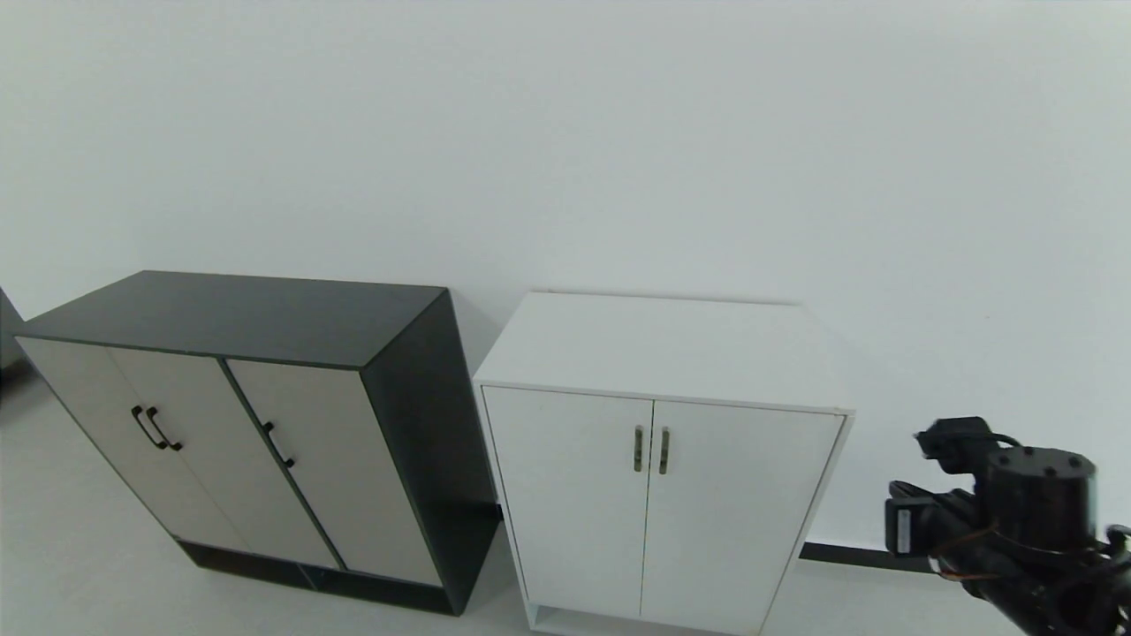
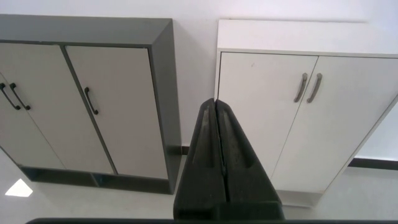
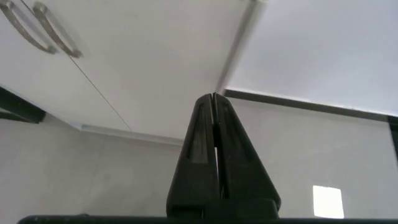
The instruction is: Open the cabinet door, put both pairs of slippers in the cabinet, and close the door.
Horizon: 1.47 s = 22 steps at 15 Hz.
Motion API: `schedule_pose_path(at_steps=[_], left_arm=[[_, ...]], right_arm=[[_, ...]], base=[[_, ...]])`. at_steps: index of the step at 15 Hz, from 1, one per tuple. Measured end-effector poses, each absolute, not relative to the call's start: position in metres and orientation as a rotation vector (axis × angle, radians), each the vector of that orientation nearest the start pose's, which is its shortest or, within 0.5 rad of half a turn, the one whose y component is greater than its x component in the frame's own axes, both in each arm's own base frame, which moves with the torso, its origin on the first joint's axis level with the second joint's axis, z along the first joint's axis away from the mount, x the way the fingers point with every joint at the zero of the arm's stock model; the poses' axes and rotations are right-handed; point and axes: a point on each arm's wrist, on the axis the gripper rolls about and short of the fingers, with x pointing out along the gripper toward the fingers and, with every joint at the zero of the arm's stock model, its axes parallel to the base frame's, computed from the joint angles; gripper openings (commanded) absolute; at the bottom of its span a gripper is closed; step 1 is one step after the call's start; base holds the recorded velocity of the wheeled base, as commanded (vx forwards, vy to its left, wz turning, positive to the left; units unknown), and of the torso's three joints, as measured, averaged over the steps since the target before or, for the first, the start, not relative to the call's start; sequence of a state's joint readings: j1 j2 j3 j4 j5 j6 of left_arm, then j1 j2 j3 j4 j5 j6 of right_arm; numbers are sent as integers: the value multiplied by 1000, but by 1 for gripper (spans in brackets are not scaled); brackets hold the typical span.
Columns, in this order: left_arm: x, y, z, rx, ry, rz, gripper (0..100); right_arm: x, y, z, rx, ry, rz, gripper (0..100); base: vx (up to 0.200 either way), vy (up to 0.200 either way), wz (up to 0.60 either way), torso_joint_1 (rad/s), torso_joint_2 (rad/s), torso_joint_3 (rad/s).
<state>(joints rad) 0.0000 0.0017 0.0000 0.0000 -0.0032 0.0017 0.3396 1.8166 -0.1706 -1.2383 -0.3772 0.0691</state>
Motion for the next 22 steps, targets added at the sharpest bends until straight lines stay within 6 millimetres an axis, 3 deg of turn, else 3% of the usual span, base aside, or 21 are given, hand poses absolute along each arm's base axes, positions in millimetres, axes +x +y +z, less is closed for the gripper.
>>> schedule_pose_path(at_steps=[8,11,13,15,22], left_arm=[[-23,0,76,0,1,0,0],[-23,0,76,1,1,0,0],[-23,0,76,1,1,0,0],[-23,0,76,2,2,0,0],[-23,0,76,1,0,0,0]], right_arm=[[86,24,110,-60,354,-21,0],[37,7,102,-15,316,81,0],[11,1,85,-3,336,169,0],[-1,-1,80,-3,267,165,0],[-16,-1,78,-15,86,-27,0]], base=[[0,0,0,0,0,0],[0,0,0,0,0,0],[0,0,0,0,0,0],[0,0,0,0,0,0],[0,0,0,0,0,0]])
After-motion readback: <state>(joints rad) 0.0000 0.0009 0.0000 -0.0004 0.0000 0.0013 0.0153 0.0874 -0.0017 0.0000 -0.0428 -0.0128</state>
